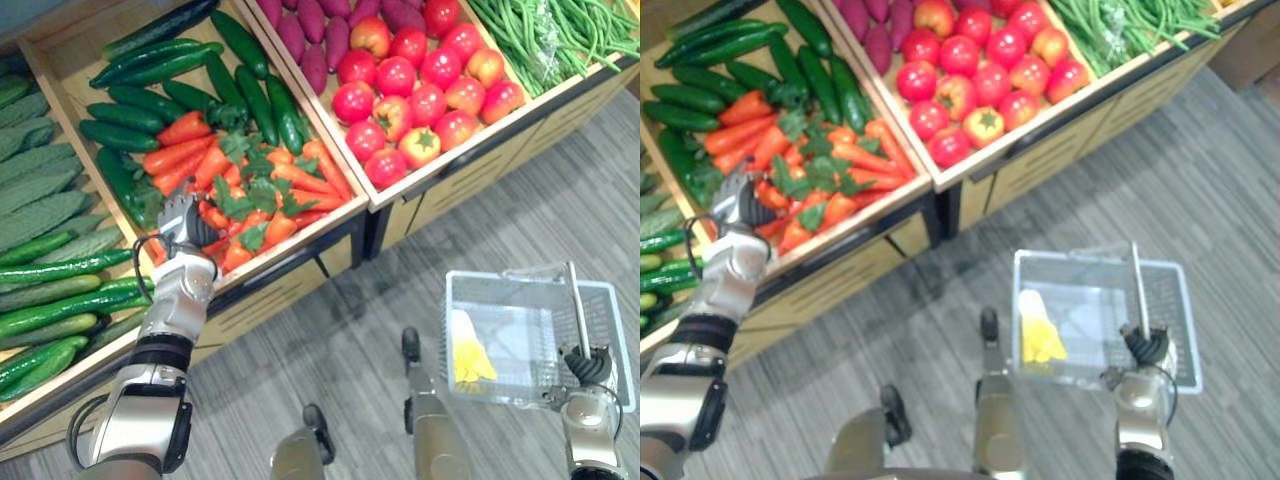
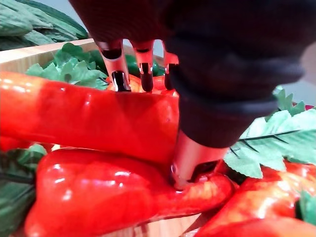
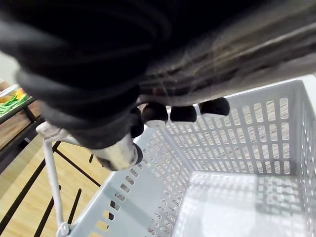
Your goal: Pick vegetable in the basket
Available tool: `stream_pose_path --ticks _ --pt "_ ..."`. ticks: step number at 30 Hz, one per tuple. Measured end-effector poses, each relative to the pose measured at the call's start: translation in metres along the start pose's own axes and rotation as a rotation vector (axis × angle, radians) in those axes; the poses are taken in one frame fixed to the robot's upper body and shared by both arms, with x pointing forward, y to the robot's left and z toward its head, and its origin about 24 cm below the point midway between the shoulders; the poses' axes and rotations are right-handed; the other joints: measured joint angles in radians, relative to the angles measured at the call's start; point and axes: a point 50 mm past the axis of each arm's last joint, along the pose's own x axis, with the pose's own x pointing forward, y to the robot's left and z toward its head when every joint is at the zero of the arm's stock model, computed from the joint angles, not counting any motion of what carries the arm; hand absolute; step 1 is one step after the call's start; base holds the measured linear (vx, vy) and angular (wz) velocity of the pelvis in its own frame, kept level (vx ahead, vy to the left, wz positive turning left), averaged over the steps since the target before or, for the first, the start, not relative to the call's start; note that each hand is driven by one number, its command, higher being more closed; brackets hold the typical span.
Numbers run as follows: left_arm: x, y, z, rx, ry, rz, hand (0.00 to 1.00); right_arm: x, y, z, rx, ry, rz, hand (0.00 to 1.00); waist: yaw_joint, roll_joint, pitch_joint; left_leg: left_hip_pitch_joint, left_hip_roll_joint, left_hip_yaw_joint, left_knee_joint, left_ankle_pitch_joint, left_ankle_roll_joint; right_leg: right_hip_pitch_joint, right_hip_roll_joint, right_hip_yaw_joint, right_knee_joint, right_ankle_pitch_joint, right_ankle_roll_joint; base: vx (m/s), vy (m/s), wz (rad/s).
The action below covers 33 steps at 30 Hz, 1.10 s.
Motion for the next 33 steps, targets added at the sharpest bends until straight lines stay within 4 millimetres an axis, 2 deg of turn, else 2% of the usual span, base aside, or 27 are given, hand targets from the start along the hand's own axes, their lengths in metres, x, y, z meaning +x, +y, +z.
stream_pose_path --ticks 11,21,28,33 --pt "0.0 0.003 0.003 -0.009 -0.016 0.017 1.0 -0.001 0.002 0.0 -0.004 -0.001 0.009 1.0 -0.004 -0.013 0.007 0.008 -0.001 -0.016 -0.002 0.001 0.001 0.02 -0.001 -0.008 0.0 0.005 0.007 0.0 0.003 0.02" --pt "-0.02 0.001 -0.002 0.001 -0.054 -0.017 1.0 -0.001 0.003 -0.001 -0.012 -0.001 0.016 1.0 -0.003 -0.019 0.008 0.04 -0.009 -0.026 -0.018 0.003 0.005 0.051 -0.008 -0.019 0.0 0.005 0.008 0.03 0.01 0.02" --pt "-0.026 0.025 -0.004 0.005 -0.09 0.065 1.0 -0.006 0.01 -0.005 -0.012 0.017 0.042 1.0 0.0 -0.021 0.003 0.057 -0.019 -0.047 -0.023 0.013 0.01 0.07 -0.019 -0.031 0.0 0.006 0.008 0.0 0.005 0.07" --pt "-0.031 0.028 -0.006 0.005 -0.092 0.075 1.0 -0.016 0.017 -0.014 -0.043 0.037 0.078 1.0 0.001 -0.021 -0.047 0.054 -0.021 -0.049 -0.024 0.013 0.011 0.07 -0.022 -0.031 -0.001 0.006 0.008 0.0 0.0 0.0"
